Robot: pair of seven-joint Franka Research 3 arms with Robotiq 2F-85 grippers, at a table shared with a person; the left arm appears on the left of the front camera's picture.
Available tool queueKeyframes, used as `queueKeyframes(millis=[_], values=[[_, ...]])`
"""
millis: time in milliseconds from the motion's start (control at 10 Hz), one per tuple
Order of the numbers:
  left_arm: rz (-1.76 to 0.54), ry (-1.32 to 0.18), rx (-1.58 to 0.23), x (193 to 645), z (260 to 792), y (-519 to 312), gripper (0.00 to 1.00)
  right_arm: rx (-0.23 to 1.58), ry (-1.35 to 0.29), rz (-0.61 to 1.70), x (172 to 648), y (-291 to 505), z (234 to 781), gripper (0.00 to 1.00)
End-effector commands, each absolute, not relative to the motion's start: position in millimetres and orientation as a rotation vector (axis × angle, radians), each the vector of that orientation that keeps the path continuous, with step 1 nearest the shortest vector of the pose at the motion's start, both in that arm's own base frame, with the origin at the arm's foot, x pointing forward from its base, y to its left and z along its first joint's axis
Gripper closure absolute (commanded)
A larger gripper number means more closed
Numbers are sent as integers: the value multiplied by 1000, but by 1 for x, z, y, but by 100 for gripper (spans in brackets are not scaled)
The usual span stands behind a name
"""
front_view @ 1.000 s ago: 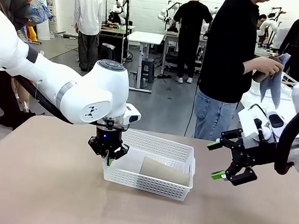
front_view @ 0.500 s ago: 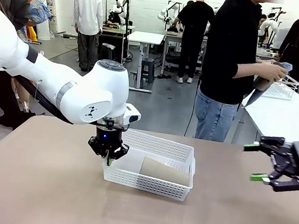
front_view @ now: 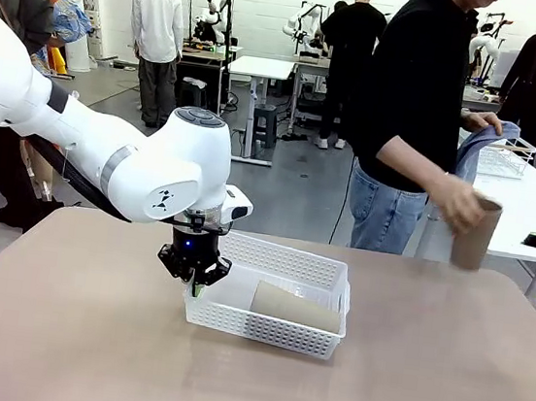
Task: Clean and organize the cups into the basket.
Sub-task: Pick up the Organizing basket and move it to the center of the table, then pick up the Reusable plastic cup from the right side of the table and place it inside the Organizing basket, then pick up the Reusable plastic cup from the right side of the table and stack it inside the Organizing basket in the center of the table.
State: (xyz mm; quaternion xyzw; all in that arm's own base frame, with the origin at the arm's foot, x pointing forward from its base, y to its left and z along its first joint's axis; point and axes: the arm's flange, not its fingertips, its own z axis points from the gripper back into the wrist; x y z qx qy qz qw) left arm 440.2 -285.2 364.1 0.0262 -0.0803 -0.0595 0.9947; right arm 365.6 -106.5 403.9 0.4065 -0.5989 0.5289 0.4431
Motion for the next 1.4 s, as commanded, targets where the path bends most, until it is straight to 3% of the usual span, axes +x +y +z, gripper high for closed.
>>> queueKeyframes(millis=[0, 100, 1300], values=[[-124, -172, 65, 440, 365, -286, 100, 940, -1373, 1341, 370, -109, 342, 0], [-124, -172, 65, 440, 365, -286, 100, 1008, -1485, 1312, 366, -106, 404, 0], [-124, -172, 65, 440, 365, -286, 100, 1008, -1485, 1312, 366, -106, 404, 0]])
